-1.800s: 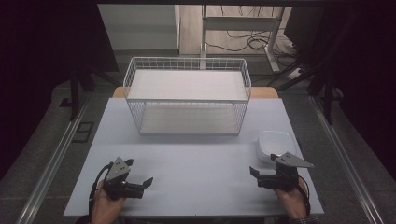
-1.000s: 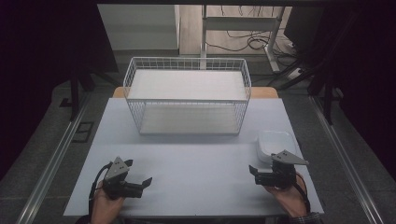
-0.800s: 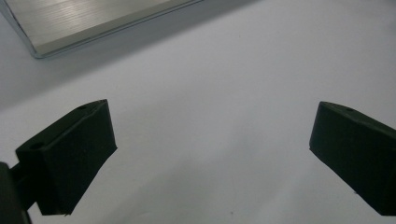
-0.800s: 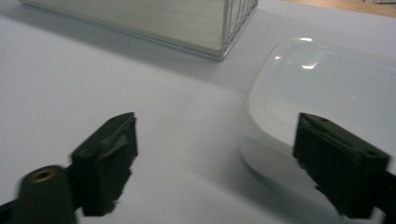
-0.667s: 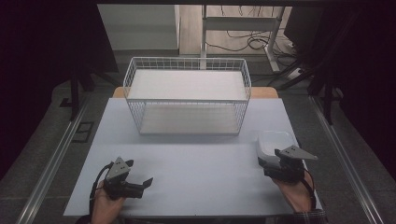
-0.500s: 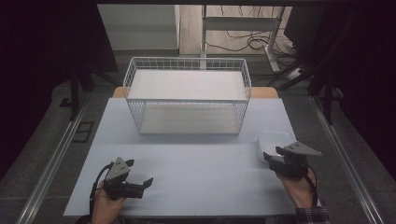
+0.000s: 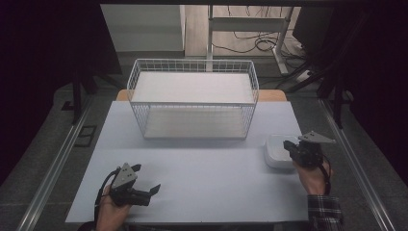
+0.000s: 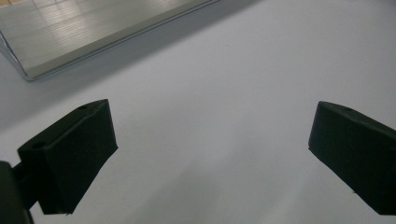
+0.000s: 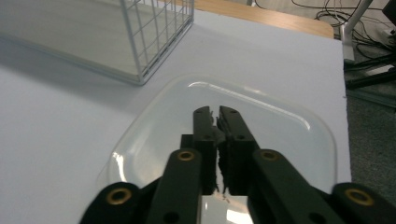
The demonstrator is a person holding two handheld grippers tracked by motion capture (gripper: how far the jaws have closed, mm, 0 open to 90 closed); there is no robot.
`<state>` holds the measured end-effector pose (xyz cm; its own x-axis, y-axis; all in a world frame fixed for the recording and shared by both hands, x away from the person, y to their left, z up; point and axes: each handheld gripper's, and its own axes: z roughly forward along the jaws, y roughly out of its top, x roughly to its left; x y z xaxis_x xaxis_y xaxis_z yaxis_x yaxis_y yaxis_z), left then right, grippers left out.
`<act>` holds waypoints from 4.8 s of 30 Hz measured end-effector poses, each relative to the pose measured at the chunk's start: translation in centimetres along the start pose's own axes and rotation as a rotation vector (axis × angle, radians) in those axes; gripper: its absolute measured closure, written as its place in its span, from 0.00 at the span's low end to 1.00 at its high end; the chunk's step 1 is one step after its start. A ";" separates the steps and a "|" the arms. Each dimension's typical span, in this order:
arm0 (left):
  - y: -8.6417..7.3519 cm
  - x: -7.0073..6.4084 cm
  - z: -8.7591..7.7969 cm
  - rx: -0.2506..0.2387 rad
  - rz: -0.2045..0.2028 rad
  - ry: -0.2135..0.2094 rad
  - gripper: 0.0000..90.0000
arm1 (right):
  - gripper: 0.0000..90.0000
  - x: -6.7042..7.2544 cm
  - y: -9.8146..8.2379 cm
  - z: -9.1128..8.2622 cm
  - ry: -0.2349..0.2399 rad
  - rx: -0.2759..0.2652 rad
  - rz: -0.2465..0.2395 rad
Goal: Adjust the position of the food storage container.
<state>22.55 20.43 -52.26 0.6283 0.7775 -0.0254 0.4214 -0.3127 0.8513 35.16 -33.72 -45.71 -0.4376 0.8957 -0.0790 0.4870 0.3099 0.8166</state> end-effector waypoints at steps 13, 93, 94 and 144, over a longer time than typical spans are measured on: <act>0.0 0.0 -0.1 0.000 0.005 0.013 0.01 | 0.99 -2.8 1.6 2.5 -0.092 0.048 0.066; -0.1 0.5 -0.1 0.019 -0.092 -0.026 0.02 | 0.99 9.2 1.4 4.8 0.307 0.187 -0.144; -0.1 0.5 -0.1 0.019 -0.093 -0.026 0.02 | 0.99 9.5 1.4 4.8 0.315 0.186 -0.148; 0.0 0.0 0.4 0.068 -0.066 -0.055 0.05 | 0.17 14.4 -1.6 1.2 0.421 0.035 -0.249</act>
<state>22.79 20.29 -52.48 0.6321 0.7670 -0.1105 0.5050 -0.2995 0.8095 29.00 -20.94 -48.87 -0.8082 0.5884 -0.0257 0.3505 0.5156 0.7819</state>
